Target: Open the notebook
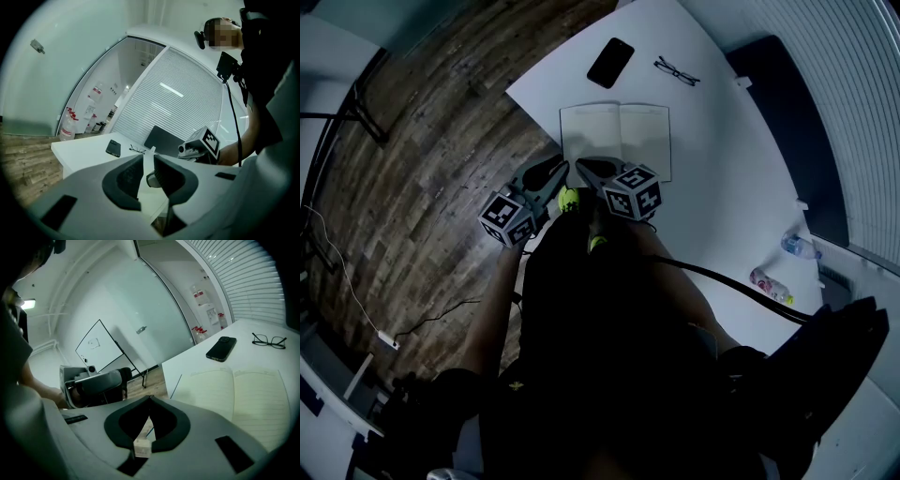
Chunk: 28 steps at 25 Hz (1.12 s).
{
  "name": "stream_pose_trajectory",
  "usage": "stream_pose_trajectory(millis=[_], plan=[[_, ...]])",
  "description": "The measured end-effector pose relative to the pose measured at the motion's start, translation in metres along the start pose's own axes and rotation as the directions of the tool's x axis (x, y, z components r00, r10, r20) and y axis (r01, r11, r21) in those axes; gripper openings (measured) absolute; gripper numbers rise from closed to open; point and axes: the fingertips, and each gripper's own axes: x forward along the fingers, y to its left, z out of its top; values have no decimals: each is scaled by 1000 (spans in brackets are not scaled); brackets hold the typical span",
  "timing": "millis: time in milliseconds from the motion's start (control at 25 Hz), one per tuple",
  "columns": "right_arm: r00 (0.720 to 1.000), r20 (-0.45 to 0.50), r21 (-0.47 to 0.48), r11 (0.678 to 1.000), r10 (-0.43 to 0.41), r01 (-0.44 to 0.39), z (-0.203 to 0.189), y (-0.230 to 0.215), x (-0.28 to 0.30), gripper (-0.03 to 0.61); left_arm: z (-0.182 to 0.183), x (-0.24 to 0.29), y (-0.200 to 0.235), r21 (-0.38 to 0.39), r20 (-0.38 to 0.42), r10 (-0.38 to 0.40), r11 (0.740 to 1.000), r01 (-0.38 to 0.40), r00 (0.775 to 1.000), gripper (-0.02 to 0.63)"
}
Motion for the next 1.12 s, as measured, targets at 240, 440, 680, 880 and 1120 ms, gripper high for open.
stream_pose_trajectory(millis=[240, 440, 680, 880, 1120], plan=[[997, 72, -20, 999, -24, 25, 24, 2, -20, 18, 16, 12, -12, 6, -9, -38, 999, 39, 999, 54], [993, 115, -41, 998, -35, 40, 38, 4, -34, 18, 29, 21, -22, 4, 0, -72, 997, 72, 997, 48], [985, 167, -79, 995, -46, 60, 49, 14, -52, 18, 41, 27, -39, 24, 9, -102, 995, 102, 995, 31], [976, 212, -114, 990, -56, 82, 56, 20, -71, 18, 44, 30, -63, 37, 9, -133, 991, 132, 991, 29], [959, 279, -152, 983, -55, 100, 70, 30, -95, 18, 51, 32, -82, 46, 29, -133, 990, 132, 991, 21]])
